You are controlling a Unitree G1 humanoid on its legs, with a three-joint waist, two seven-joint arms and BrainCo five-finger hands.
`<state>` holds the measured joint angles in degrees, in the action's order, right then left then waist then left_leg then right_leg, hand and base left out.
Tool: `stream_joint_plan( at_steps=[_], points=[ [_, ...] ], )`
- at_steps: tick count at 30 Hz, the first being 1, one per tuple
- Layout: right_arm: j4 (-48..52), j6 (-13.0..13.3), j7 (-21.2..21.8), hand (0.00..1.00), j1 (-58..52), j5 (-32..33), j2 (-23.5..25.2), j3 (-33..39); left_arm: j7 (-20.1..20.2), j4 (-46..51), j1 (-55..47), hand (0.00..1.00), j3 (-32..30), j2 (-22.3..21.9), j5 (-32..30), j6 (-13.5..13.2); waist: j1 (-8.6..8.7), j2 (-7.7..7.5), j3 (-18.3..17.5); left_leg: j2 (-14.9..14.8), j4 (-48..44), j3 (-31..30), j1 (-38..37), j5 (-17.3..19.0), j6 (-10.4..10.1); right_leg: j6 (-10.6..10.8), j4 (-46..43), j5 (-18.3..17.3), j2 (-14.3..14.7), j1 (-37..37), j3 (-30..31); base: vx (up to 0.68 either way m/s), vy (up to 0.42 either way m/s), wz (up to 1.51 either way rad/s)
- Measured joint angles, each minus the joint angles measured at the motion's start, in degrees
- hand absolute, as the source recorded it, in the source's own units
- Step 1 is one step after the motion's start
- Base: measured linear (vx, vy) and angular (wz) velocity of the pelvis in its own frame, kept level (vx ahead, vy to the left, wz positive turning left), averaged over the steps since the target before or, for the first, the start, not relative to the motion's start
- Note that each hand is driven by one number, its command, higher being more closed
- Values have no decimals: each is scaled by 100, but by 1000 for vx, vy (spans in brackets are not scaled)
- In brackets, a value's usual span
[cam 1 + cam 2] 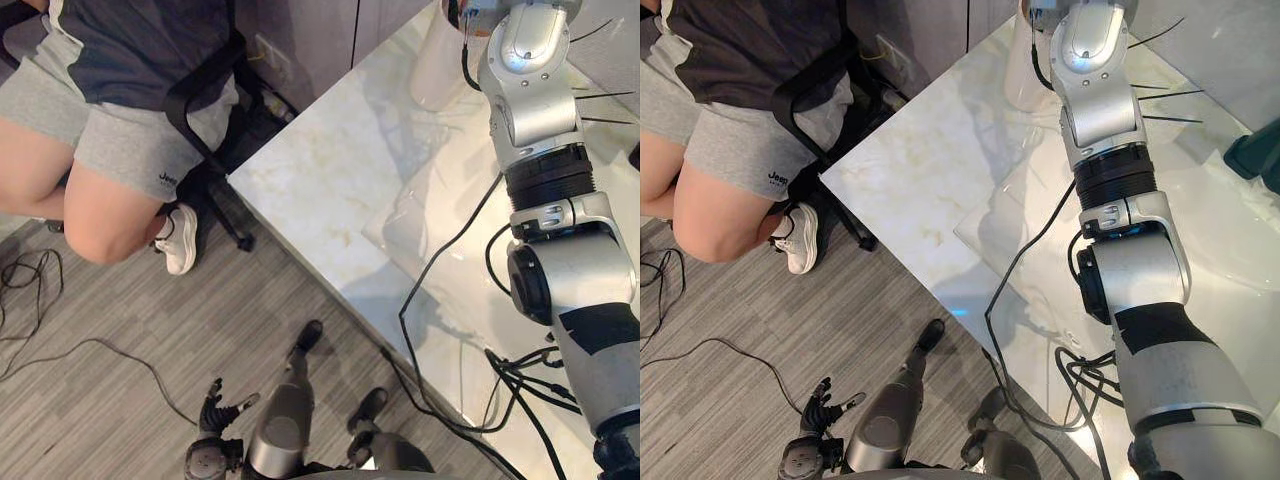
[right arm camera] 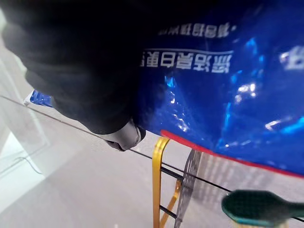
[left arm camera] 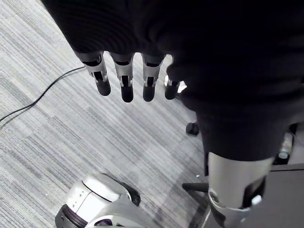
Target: Organize washtable
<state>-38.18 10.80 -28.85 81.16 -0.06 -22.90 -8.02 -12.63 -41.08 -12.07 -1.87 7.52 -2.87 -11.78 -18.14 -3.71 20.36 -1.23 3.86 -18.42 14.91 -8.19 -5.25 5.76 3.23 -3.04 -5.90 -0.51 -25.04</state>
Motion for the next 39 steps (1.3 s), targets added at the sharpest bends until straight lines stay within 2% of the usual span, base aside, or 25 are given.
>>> stream_joint_plan(
  at_steps=[9,16,20,24,28,31,33,36,38,39],
  points=[
    [-33,-8,3,0,-5,6,1,-96,-25,3,3,0,23,6,1,2,29,4,2,-43,-13,122,-12,1,0,-9,-24,7,3,-71,149,-6,20,-9],
    [14,-7,2,0,-80,6,3,-64,-27,4,5,0,32,8,-2,12,61,15,9,-20,16,103,-221,2,0,-16,-37,-8,-13,143,113,-11,17,2],
    [517,6,4,0,-357,8,-5,166,-14,-4,-6,0,31,18,-6,27,159,10,6,-18,49,92,-360,0,1,-4,-120,-47,-27,247,102,-33,26,3],
    [1436,29,61,0,-681,10,-241,159,7,-6,-6,0,16,22,-11,32,241,-21,-52,-46,138,147,-514,-2,3,1,-115,-50,-25,337,155,-21,11,-5],
    [2608,190,166,0,-1248,5,-738,180,18,-146,-31,0,-20,53,-18,84,524,-137,-346,-48,141,298,-646,-4,5,3,-100,-50,-51,398,281,18,8,-17],
    [3441,385,228,0,-2099,0,-1079,667,20,-226,-33,0,-108,52,-21,139,783,-231,-631,-60,146,550,-859,6,9,4,-104,-49,-86,453,510,-6,11,-39],
    [3808,476,266,0,-2696,-1,-1336,1162,24,-273,-35,0,-113,48,-61,143,952,-228,-797,-100,150,731,-973,44,21,-4,-121,-33,-84,458,691,-52,15,-54],
    [4418,572,265,0,-4063,5,-1432,2400,29,-517,-37,0,-234,26,-68,155,1170,-239,-1104,-187,157,1072,-1136,154,54,-29,-124,17,-37,425,1056,-52,15,-61],
    [4661,731,239,0,-5173,78,-1254,3595,29,-669,-49,0,-417,-40,-63,160,1450,-230,-1246,-203,165,1282,-1281,188,53,-30,-124,32,-21,429,1278,-47,15,-51],
    [4661,786,213,0,-5465,132,-1147,3927,34,-687,-65,0,-476,-59,-63,170,1480,-230,-1287,-213,165,1343,-1312,202,48,-29,-127,33,-20,430,1336,-47,14,-47]
  ],
)
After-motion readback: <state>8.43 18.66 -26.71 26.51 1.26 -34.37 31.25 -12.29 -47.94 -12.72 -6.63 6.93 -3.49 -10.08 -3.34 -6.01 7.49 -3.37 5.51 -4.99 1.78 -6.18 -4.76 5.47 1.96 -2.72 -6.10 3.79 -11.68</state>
